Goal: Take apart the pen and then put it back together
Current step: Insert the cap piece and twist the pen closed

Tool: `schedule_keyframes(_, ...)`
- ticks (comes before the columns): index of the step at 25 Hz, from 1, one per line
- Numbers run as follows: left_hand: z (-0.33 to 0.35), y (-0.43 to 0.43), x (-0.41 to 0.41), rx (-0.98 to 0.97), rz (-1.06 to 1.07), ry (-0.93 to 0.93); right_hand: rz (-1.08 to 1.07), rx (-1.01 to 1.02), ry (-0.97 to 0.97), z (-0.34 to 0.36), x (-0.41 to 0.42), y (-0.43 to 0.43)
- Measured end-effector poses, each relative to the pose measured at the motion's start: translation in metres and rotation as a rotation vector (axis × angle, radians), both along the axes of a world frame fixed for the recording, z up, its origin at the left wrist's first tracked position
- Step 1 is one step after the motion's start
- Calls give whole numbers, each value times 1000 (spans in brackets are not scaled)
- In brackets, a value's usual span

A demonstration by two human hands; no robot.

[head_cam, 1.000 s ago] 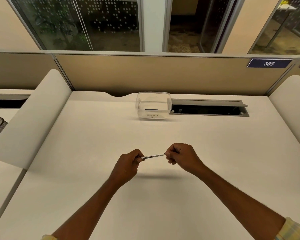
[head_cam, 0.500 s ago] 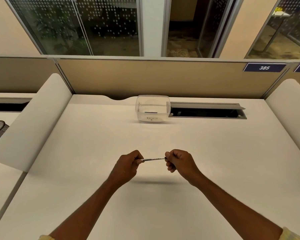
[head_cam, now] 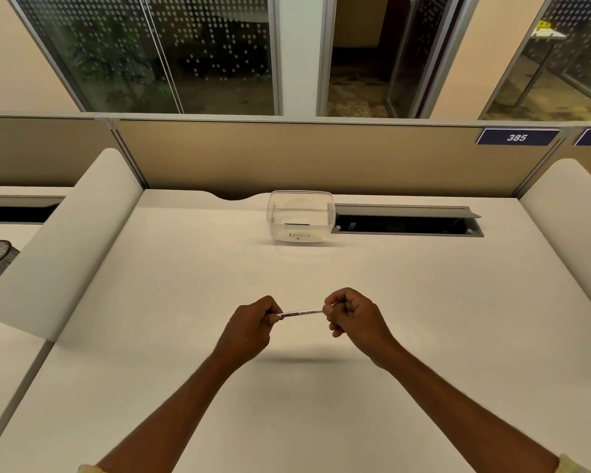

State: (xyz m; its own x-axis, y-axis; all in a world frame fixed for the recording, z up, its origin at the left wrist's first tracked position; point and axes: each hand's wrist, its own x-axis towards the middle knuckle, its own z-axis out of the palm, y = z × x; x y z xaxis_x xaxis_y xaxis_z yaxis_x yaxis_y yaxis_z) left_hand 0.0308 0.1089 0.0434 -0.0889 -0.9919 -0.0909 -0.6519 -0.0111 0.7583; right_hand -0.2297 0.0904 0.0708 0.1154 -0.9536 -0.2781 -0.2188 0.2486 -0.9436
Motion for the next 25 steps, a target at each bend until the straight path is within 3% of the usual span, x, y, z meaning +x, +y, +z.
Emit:
schedule_keyframes(17, 11, 6, -12, 22, 19, 38, -80, -9, 101, 5, 4, 4)
schedule_keyframes(21, 13, 5, -10, 18, 27, 20, 7, 61, 76, 8, -1, 3)
schedule_keyframes(25, 14, 5, -11, 10, 34, 4, 26, -18, 109, 7, -4, 5)
